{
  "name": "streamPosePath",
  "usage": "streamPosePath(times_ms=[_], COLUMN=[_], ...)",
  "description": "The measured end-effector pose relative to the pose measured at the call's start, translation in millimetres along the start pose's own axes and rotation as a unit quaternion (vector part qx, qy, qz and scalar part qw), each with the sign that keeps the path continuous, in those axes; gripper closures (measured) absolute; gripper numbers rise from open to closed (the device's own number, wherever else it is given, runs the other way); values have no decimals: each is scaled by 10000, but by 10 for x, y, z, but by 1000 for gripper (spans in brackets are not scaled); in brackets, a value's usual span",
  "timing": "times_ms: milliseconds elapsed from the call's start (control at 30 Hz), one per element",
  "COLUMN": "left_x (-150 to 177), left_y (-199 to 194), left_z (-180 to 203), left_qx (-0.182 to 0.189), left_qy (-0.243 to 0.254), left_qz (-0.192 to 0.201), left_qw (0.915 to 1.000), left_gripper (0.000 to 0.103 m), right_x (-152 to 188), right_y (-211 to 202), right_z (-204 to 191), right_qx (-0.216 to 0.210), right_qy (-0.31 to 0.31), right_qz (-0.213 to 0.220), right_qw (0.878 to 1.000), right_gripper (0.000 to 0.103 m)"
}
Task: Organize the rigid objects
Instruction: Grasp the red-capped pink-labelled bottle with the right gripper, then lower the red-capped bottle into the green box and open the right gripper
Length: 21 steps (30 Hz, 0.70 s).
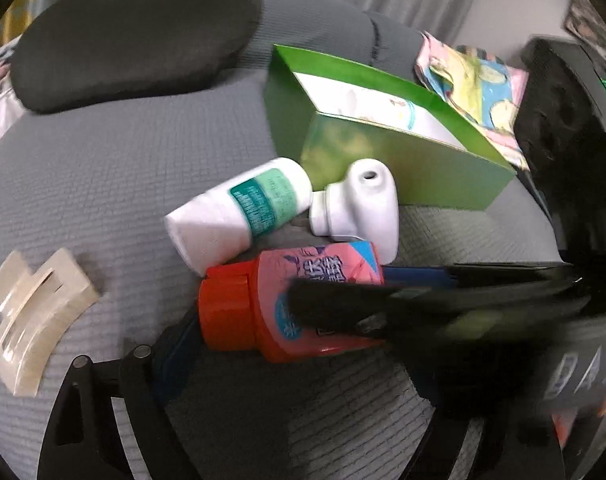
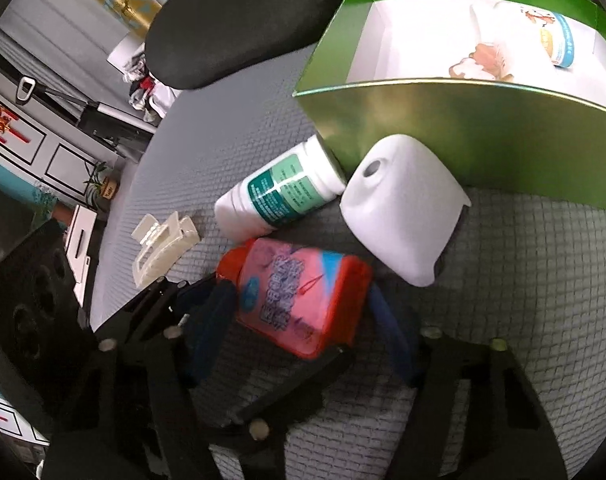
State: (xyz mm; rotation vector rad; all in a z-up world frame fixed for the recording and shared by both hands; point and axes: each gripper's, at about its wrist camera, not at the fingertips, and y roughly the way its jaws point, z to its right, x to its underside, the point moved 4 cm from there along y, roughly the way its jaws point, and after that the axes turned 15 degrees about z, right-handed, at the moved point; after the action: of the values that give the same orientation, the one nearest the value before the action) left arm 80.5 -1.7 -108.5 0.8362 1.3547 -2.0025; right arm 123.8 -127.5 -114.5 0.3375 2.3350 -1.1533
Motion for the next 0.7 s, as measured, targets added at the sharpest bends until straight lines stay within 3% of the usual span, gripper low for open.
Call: streamPosePath(times_ms=[367, 700], left_x=[-116, -791], left_y=[-205, -303], left_z=[149, 548], left_qx=[-158, -19], left_qy=[223, 733], left_qz=[184, 675], left_qw=[9995, 9950], left_gripper=[17, 17], right_x=[75, -443], right_y=[-186, -667], right_z=[-125, -193], right_qx=[-177, -317], right_qy=[-14, -116], right_qz=[85, 835], right_qw=[9998, 9959], right_gripper=[55, 54])
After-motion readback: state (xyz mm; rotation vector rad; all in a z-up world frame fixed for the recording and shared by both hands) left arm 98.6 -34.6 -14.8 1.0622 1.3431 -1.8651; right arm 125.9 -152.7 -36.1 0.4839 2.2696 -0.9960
